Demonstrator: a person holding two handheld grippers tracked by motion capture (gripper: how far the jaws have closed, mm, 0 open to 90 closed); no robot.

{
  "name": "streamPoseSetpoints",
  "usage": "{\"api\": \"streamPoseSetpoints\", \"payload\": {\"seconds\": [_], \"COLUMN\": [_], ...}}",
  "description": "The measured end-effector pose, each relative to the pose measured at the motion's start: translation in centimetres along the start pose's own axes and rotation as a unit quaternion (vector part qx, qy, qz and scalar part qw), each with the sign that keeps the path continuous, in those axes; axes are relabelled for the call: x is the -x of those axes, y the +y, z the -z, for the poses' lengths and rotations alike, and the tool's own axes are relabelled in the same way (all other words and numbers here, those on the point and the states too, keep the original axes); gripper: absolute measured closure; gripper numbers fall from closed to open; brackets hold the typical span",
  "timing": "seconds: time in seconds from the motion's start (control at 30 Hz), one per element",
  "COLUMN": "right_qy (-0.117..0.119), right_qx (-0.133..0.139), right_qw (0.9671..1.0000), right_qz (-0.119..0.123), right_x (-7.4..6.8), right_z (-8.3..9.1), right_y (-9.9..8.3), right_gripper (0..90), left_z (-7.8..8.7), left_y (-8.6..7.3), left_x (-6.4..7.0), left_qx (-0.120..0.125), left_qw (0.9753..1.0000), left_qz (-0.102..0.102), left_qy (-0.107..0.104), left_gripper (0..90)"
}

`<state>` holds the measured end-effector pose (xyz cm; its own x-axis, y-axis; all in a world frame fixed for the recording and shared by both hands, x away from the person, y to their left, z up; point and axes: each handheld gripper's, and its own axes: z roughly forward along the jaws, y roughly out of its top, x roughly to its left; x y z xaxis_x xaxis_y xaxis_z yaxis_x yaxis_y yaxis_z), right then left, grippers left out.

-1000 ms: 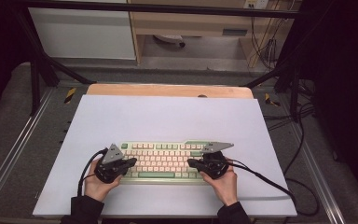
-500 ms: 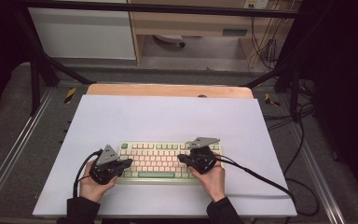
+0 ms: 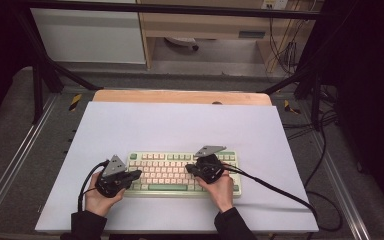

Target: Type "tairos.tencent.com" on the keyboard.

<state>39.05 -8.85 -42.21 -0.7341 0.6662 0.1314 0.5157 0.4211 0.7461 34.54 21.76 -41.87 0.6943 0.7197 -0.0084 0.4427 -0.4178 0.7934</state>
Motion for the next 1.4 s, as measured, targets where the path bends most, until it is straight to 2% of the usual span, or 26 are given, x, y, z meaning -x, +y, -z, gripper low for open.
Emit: {"api": "streamPoseSetpoints", "payload": {"seconds": [0.87, 1.1, 1.4], "right_qy": [-0.004, 0.005, 0.007], "right_qx": [-0.011, 0.001, 0.002], "right_qw": [0.9999, 1.0, 0.9999], "right_qz": [0.006, 0.001, 0.012], "right_x": [0.0, -0.1, -0.1], "right_z": [-0.7, 0.3, 2.3], "right_y": [-0.3, 0.1, -0.1], "right_gripper": [90.0, 90.0, 90.0], "left_z": [0.0, 0.1, 0.1], "left_y": [0.0, 0.1, 0.2], "left_x": [0.0, 0.1, 0.1], "left_qx": [0.001, 0.002, 0.004], "left_qw": [1.0, 1.0, 1.0], "left_qz": [-0.001, -0.002, -0.002], "left_qy": [-0.001, -0.002, -0.001], "left_gripper": [89.8, 89.8, 89.8]}}
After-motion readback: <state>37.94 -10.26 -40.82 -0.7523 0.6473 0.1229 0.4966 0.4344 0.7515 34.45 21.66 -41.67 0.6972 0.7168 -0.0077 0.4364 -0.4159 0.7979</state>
